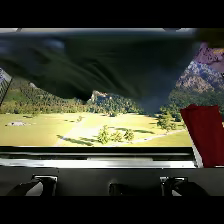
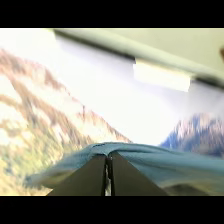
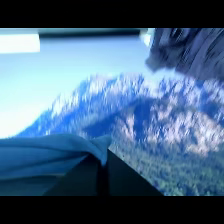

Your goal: Fold the clothes and pants, and hang the long-sleeved shirts on hangers.

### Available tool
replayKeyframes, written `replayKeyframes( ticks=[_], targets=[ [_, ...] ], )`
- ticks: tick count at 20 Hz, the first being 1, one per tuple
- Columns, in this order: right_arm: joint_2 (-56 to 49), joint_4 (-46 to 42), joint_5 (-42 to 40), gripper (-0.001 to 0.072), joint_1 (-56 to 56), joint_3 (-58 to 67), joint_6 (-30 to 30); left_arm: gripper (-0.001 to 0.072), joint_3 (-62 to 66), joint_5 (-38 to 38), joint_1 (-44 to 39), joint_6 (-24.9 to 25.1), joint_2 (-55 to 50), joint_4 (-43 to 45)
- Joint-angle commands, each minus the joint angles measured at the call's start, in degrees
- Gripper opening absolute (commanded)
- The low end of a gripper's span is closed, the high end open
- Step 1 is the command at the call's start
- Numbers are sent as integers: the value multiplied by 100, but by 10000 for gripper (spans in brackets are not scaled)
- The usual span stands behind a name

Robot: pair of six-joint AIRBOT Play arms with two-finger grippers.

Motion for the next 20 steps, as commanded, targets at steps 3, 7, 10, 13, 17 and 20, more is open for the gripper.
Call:
replayKeyframes(
  ticks=[3,7,10,13,17,20],
  targets=[
    [1714,-76,7,31,2,-2,-133,16,365,-538,20,-1016,1499,1478],
    [1967,-76,116,30,2,-2,-55,16,94,-555,20,-1169,1784,1709],
    [1547,-68,234,30,2,-2,-20,16,94,-555,17,-1147,1272,1696],
    [610,-68,328,30,2,-4,85,16,94,-555,9,-682,271,1545],
    [-1285,13,273,30,2,-7,107,17,94,-531,7,-133,-1733,1025],
    [-2872,372,-271,30,2,-7,131,17,98,59,7,-52,-3316,682]
  ],
)
